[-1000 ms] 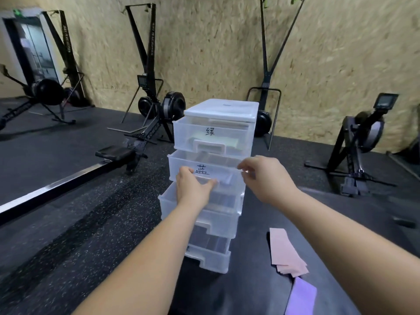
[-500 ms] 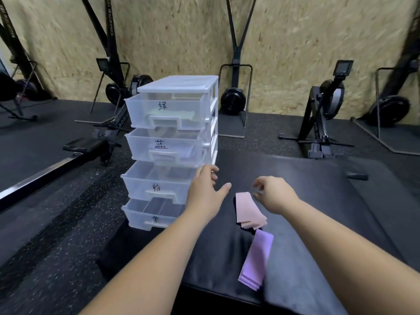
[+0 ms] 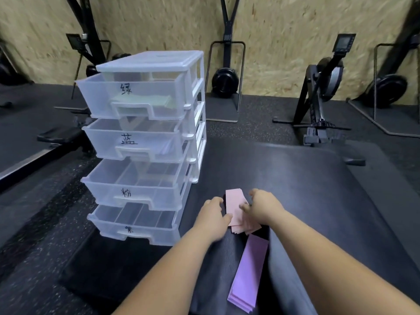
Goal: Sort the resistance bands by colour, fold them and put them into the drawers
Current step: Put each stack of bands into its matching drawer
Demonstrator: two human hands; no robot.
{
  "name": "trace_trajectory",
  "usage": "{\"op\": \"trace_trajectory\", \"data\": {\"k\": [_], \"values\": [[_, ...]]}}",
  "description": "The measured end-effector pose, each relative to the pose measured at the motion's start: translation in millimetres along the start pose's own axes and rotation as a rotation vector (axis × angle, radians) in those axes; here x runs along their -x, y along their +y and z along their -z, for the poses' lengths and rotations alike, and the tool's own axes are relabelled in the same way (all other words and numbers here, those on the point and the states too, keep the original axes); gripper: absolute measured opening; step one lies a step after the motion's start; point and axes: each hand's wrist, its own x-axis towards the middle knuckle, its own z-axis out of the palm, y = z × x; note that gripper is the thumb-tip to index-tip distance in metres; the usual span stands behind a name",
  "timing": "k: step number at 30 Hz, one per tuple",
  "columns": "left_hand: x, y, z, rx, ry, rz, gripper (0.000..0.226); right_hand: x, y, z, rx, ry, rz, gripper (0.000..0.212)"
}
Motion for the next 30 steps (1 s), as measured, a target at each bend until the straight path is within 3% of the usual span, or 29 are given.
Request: {"op": "trace_trajectory", "data": {"k": [3,8,13,18,23,30], "values": [[-10,-12,-15,0.067,-0.02,0.087,0.057,-21,-4,-15,-0.03,0.004,-0.039,0.047],[-18,-22,-19,0.251,-0.006,0.184,0.043,-40,-16,-33,-0.11,-0.009,-0.159,0.052],[-16,-24,-10,0.348,-0.059,0.206,0.053,-46,-18,-41,-0.307,0.04,-0.227,0.034],[-4,-18,-7,0.391,-0.044,0.19,0.059,-21,-14,-39,-0.396,0.199,-0.115,0.019],[15,4,12,0.404,0.018,0.104,0.062,8,-12,-8,-0.611,0.209,0.082,0.024],[50,55,62,0.422,0.183,-0.075,0.023,67,-42,65,-0.794,0.218,0.334,0.029]]}}
